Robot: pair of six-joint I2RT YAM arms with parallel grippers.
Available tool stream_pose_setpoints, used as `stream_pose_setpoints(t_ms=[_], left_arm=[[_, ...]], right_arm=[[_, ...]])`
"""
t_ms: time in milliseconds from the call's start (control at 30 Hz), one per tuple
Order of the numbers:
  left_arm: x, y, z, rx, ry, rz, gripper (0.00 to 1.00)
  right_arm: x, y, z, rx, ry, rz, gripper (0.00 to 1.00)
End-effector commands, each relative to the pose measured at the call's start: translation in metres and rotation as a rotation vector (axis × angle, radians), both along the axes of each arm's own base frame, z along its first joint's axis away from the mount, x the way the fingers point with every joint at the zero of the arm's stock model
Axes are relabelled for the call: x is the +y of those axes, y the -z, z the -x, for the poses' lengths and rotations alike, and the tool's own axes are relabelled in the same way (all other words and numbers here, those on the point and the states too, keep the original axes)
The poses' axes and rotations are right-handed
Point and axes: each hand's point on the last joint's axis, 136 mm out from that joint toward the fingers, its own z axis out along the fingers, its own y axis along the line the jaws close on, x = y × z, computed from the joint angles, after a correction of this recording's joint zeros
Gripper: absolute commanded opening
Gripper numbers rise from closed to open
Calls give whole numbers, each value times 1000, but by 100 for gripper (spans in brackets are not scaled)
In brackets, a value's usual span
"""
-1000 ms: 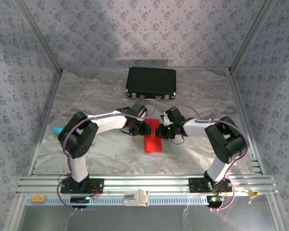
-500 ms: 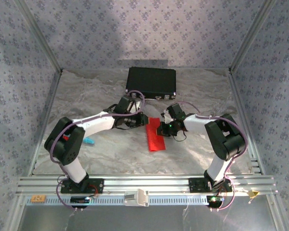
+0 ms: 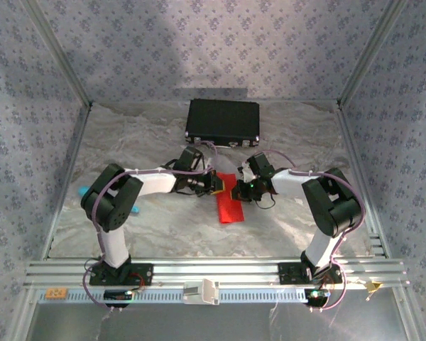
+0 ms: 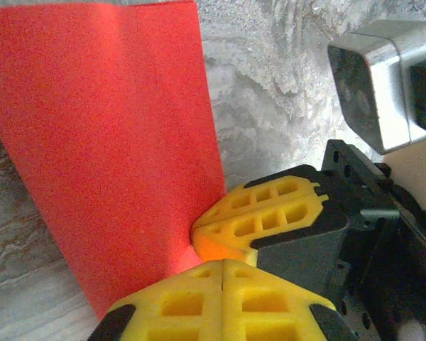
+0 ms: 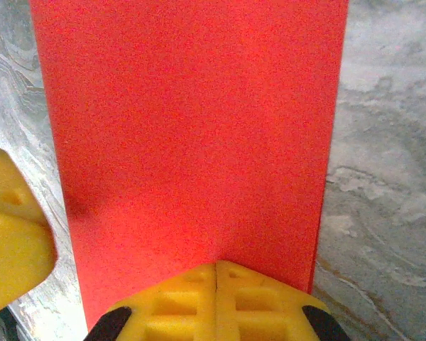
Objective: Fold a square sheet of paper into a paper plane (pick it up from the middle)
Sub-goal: First fold the square sheet of paper in half at the center of the table.
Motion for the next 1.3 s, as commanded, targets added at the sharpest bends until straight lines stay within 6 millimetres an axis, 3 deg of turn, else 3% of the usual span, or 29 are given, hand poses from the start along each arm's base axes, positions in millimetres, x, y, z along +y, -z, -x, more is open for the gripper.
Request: stream_pose_setpoints(t_ms=[0,167,767,833,1100,1267], left_arm=[[-6,1,5,14,28,28,0],[-8,6,9,17,44,15,0],[30,65,20,49,15,-176,0],[29,64,19,47,14,-175,0],[12,24,-2,-24,16,-121,1],[11,33,-8,-7,19,-139,0]], right_arm=[[-36,41,26,122,53,170,0],[-36,41,26,122,56,172,0],[-36,43,29,127,77,156,0],[-36,43,29,128,79,157,0],[-37,42,29,124,79,157,0],[-37,41,28,121,76,156,0]])
